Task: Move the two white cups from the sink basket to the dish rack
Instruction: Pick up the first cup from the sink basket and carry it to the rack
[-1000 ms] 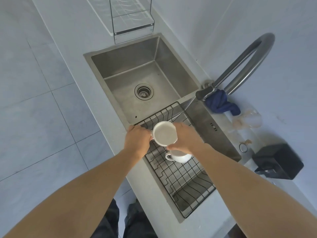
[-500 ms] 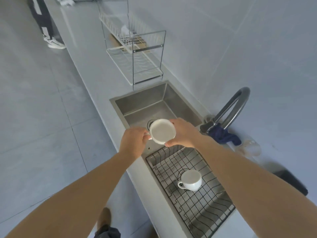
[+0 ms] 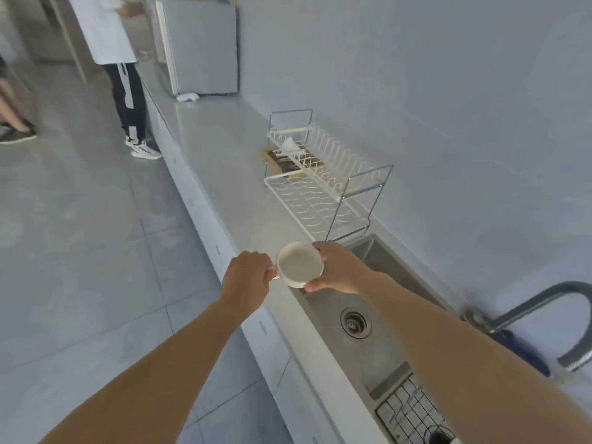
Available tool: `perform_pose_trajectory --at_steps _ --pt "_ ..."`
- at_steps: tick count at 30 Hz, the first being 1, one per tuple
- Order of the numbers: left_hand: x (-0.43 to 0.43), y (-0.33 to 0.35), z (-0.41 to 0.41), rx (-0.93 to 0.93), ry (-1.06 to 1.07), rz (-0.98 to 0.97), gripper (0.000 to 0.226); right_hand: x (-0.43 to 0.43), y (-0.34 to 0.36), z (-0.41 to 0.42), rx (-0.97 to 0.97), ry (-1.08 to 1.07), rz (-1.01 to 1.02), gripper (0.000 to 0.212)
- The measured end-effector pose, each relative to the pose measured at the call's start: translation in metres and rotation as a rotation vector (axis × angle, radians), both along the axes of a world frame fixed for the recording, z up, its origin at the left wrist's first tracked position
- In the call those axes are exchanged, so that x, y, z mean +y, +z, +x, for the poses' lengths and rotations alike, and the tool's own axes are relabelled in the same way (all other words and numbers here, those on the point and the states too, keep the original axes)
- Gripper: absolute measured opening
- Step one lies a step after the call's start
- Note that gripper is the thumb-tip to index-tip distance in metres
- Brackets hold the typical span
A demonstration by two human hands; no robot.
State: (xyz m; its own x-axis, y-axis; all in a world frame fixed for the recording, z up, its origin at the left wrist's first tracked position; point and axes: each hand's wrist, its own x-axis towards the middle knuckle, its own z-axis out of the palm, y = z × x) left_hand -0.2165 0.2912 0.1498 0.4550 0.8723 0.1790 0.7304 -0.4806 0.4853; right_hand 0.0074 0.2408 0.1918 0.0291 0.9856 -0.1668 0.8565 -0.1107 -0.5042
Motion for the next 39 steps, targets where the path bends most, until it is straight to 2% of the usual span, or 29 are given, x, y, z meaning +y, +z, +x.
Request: perform_pose_trajectory --at_steps 8,13,20,25,32,39 --pt "0.115 0.006 -0.033 0.043 0.020 0.000 0.017 0.114 0.004 -0.034 0.024 -0.026 -0.007 0.087" --pt "0.187 -0.004 -0.016 0.031 0.005 -0.026 0.019 0.183 -0.011 -0.018 0.039 -0.064 -0.001 0.089" --pt "0.297 -0.044 0.037 0.021 -0.033 -0.072 0.012 0.272 -0.054 0.028 0.210 -0.228 0.018 0.094" --pt "0.356 -0.063 0.075 0.017 -0.067 -0.101 0.011 0.314 -0.078 0.054 0.248 -0.319 0.041 0.077" --pt "0.416 -0.077 0.117 -0.019 -0.070 -0.142 0.010 0.353 -0.106 0.073 0.366 -0.592 0.079 0.051" --pt "0.461 -0.089 0.158 -0.064 -0.130 -0.171 0.018 0.386 -0.122 0.079 0.401 -0.863 0.225 0.043"
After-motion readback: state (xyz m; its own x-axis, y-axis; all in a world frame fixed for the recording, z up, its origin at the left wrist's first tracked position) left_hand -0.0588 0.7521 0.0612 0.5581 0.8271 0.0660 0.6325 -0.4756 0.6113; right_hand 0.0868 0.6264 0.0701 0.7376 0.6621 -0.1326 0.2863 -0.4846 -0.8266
